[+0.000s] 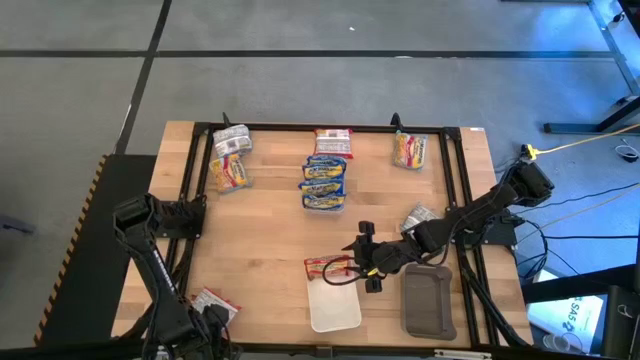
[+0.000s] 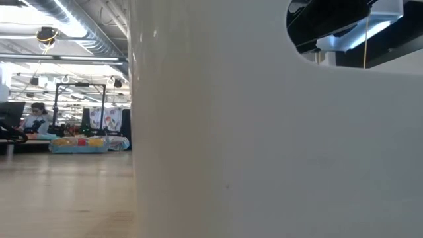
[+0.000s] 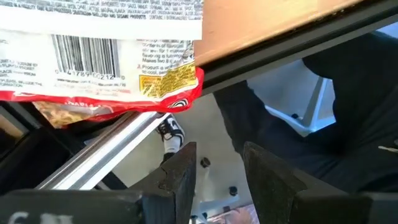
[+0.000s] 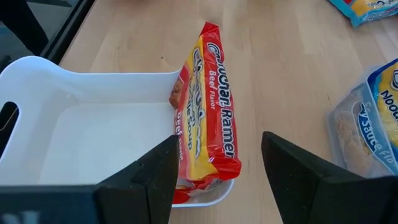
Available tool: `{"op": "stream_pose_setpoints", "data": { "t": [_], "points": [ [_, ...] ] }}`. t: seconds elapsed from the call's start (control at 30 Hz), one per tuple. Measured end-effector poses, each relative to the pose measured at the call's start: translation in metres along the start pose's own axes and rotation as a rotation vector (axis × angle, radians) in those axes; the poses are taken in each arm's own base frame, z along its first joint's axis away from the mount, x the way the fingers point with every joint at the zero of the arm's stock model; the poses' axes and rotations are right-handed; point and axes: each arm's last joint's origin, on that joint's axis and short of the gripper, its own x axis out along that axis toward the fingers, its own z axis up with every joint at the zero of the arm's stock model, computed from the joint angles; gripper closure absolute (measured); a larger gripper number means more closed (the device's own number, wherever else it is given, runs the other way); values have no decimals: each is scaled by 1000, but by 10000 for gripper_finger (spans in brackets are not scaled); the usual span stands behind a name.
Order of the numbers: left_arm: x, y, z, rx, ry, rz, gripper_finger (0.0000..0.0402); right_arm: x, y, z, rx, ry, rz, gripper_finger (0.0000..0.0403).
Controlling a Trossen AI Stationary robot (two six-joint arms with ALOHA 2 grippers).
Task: Sort Maruchan noodles
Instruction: Put the red noodle pack into the white bin
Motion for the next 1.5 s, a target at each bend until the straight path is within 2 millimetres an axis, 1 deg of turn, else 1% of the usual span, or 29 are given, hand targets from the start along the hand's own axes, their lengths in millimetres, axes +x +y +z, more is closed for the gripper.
{"op": "stream_pose_setpoints", "data": {
  "t": [0.1, 0.17, 0.37, 0.5, 0.63, 0.77, 0.87, 1.0, 1.13, 1.23, 1.33, 1.4, 1.5],
  "points": [
    [0, 5, 1, -7, -21, 48, 274, 0, 0, 0, -9, -4, -12, 198],
    [2, 7, 1, -19, 0, 77, 274, 0, -1, 0, -17, -6, -25, 198],
    [19, 21, 8, 3, 21, 157, 274, 0, -1, 0, -21, -5, -26, 198],
    [30, 29, 20, 38, -59, 173, 274, 0, -1, 0, -39, -5, -26, 198],
    [29, 27, 34, 75, -168, 176, 274, 0, -1, 0, -40, -5, -26, 198],
    [14, 25, 49, 102, -286, 161, 274, 0, -1, 0, -37, -6, -26, 198],
    [5, 28, 62, 105, -405, 207, 274, 0, -1, 0, -29, -6, -25, 198],
    [-7, 35, 81, 138, -546, 367, 274, 0, -1, 1, -19, -9, -25, 198],
    [-21, 37, 102, 168, -625, 541, 274, 0, -1, 1, -17, -9, -22, 198],
    [-34, 32, 119, 233, -581, 562, 274, 0, 0, 1, -16, -9, -14, 198],
    [-54, 29, 135, 236, -507, 552, 274, 0, 0, 1, -16, -8, -7, 198],
    [-65, 29, 142, 224, -469, 513, 274, 0, 0, 1, -13, -8, -6, 198],
    [-79, 26, 148, 219, -442, 403, 274, 0, 0, 1, -10, -9, -6, 198]
  ]
}}
